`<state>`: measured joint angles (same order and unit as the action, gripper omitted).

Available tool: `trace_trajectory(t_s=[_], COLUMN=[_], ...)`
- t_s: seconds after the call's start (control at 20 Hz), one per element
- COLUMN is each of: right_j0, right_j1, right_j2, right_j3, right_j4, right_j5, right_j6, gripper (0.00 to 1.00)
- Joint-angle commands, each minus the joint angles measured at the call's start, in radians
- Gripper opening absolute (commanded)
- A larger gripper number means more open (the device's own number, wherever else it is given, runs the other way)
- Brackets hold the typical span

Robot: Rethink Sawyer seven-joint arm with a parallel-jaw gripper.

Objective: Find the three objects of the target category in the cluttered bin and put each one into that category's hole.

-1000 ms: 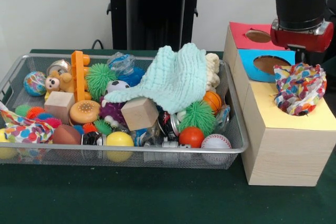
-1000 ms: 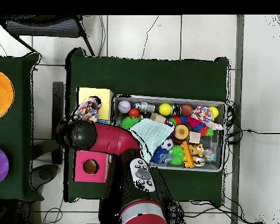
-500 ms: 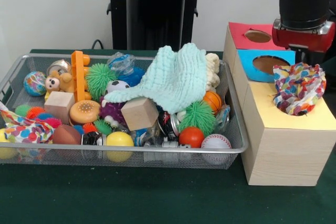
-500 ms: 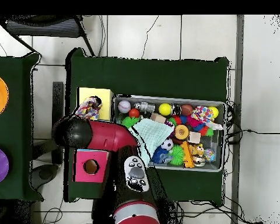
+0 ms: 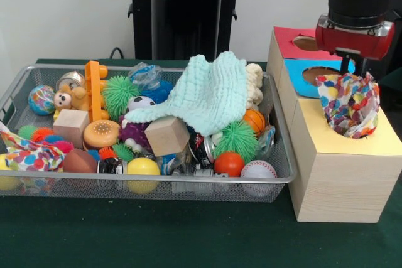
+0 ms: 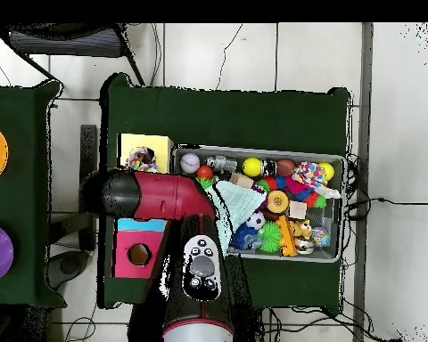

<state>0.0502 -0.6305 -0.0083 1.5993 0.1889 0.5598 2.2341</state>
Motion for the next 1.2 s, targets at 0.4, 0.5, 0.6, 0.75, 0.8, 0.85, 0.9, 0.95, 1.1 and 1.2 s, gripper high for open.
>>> trace_trajectory(t_s=[0.4, 0.5, 0.6, 0.75, 0.8, 0.85, 0.9, 0.95, 1.1, 1.2], right_j0=[-0.115, -0.15, -0.183, -0.198, -0.201, -0.206, -0.206, -0.21, -0.216, -0.217], right_j1=[0.09, 0.126, 0.147, 0.17, 0.175, 0.18, 0.182, 0.18, 0.169, 0.16], right_j2=[0.128, 0.191, 0.252, 0.29, 0.298, 0.307, 0.311, 0.316, 0.333, 0.339], right_j3=[0.003, 0.024, 0.053, 0.061, 0.06, 0.062, 0.062, 0.067, 0.079, 0.085], right_j4=[0.039, 0.055, 0.068, 0.069, 0.067, 0.064, 0.063, 0.062, 0.07, 0.08], right_j5=[-0.107, -0.164, -0.215, -0.245, -0.247, -0.257, -0.256, -0.258, -0.228, -0.181], right_j6=[0.063, 0.052, 0.053, 0.066, 0.069, 0.072, 0.075, 0.079, 0.086, 0.089], gripper=[0.0, 0.0, 0.0, 0.0, 0.0, 0.0, 0.0, 0.0, 0.0, 0.0])
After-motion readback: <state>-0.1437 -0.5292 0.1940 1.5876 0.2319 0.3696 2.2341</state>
